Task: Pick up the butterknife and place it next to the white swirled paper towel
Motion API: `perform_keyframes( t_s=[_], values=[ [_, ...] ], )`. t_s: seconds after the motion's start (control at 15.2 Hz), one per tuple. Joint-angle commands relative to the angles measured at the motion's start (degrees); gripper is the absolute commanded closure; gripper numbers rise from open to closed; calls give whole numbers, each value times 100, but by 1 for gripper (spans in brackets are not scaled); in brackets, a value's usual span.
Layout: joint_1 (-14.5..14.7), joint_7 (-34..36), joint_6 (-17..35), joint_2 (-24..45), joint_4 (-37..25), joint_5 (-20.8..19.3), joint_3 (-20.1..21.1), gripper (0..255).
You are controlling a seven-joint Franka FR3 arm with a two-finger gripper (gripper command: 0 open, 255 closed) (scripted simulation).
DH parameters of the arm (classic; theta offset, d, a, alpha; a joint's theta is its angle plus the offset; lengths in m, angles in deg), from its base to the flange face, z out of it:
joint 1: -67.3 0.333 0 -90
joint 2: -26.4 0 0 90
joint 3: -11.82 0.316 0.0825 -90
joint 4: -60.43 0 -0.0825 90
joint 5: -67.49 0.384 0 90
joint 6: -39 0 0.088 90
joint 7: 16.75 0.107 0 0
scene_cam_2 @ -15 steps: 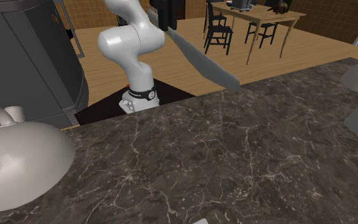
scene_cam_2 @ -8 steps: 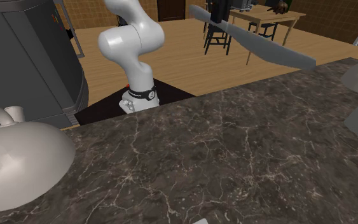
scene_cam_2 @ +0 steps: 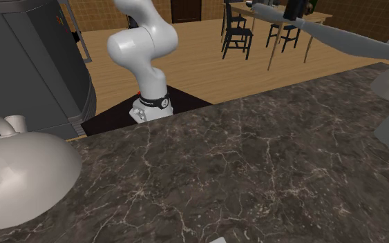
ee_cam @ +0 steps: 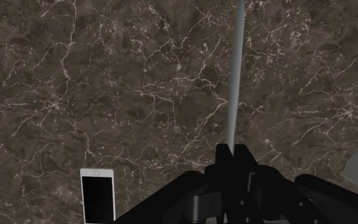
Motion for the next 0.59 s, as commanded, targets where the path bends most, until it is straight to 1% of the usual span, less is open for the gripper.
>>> perform_keyframes(
  t_s=[0.0,0.26,0.53],
  values=[
    [95,273,-1,198,-207,47,173,255],
    [290,803,-3,669,-699,87,502,255],
    [502,1335,-49,1235,-1326,53,811,255]
  ],
)
